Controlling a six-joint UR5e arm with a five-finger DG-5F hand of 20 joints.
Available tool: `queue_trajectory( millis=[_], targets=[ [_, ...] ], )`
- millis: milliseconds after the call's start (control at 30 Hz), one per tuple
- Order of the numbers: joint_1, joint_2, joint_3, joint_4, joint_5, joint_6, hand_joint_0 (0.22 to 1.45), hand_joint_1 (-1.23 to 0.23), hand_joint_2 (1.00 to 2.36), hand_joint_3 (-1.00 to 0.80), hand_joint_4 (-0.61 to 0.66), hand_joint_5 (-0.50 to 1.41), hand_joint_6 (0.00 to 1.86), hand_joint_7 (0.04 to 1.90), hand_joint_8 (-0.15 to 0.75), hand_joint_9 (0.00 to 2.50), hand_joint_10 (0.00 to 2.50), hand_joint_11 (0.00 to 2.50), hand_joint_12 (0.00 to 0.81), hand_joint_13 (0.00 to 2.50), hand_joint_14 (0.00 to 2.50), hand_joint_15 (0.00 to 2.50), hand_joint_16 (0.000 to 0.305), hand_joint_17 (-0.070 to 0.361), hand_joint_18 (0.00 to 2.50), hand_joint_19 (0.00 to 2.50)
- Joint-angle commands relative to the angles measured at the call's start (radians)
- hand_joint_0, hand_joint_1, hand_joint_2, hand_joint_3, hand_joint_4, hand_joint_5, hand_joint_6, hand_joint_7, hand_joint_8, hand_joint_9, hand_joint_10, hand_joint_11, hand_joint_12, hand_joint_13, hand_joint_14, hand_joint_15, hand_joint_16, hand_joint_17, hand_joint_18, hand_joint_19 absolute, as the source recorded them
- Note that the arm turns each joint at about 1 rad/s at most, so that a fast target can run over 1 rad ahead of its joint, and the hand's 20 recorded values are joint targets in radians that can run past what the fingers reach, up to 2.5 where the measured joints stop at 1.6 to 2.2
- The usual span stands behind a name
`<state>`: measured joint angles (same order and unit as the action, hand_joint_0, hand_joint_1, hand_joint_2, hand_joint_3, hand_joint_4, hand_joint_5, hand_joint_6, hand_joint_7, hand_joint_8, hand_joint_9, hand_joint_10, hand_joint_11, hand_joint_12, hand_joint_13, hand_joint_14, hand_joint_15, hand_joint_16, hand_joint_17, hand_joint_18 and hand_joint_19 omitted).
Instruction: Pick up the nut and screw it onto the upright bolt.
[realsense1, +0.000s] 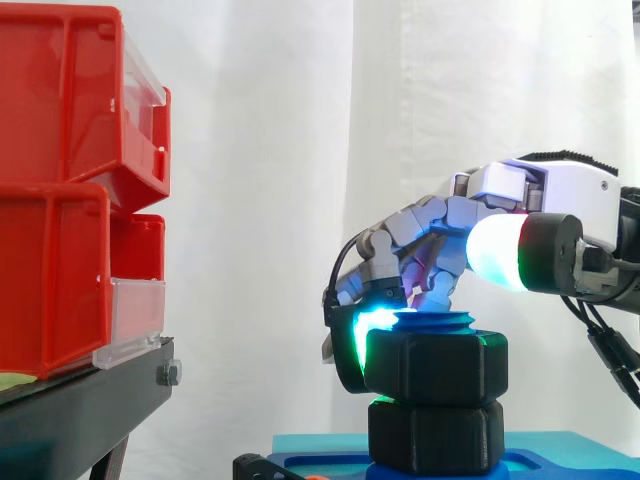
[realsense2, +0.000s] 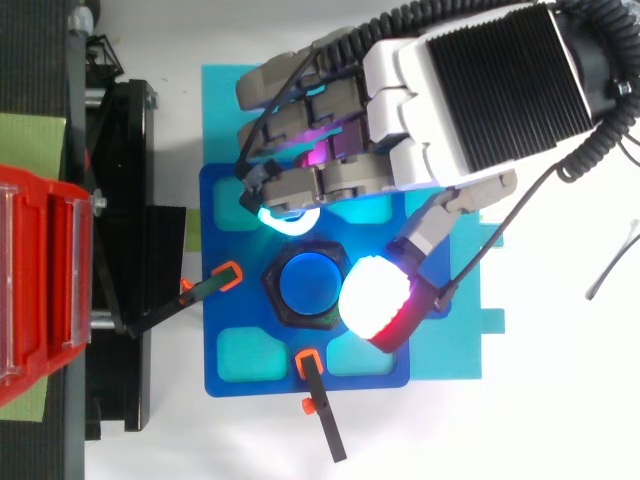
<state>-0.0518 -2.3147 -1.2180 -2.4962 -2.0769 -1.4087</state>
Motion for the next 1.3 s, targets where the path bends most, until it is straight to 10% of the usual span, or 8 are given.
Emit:
queue_trajectory(
  millis=[0,333,467,933,1267],
  targets=[
    [-0.008,0.000,0.000,0.002,-0.003,0.001,0.55,-0.16,1.00,-0.50,0.10,0.05,0.68,1.10,0.267,1.38,0.00,0.00,0.187,0.95,0.00,0.00,0.021,0.047,0.71,0.19],
    [-0.020,0.000,0.005,0.005,-0.022,0.001,0.55,-0.16,1.00,-0.50,0.10,0.05,0.68,1.13,0.265,1.48,0.00,0.00,0.166,1.01,0.00,0.00,0.018,0.040,0.77,0.19],
    [-0.025,0.000,0.026,-0.001,-0.034,0.001,0.54,-0.14,1.00,-0.50,0.16,0.05,0.50,1.42,0.274,1.39,0.00,0.04,0.197,0.93,0.00,0.00,0.021,0.048,0.66,0.18],
    [-0.025,0.000,0.075,-0.021,-0.054,0.001,0.53,-0.12,1.00,-0.50,0.25,-0.06,0.50,0.82,0.245,1.13,0.00,0.00,0.227,0.79,0.00,0.00,0.027,0.062,0.54,0.19],
    [0.013,0.000,0.072,-0.029,-0.006,-0.001,0.52,-0.10,1.00,-0.50,0.23,-0.07,0.50,0.74,0.230,1.04,0.00,0.00,0.236,0.71,0.00,0.00,0.030,0.069,0.48,0.18]
  ],
)
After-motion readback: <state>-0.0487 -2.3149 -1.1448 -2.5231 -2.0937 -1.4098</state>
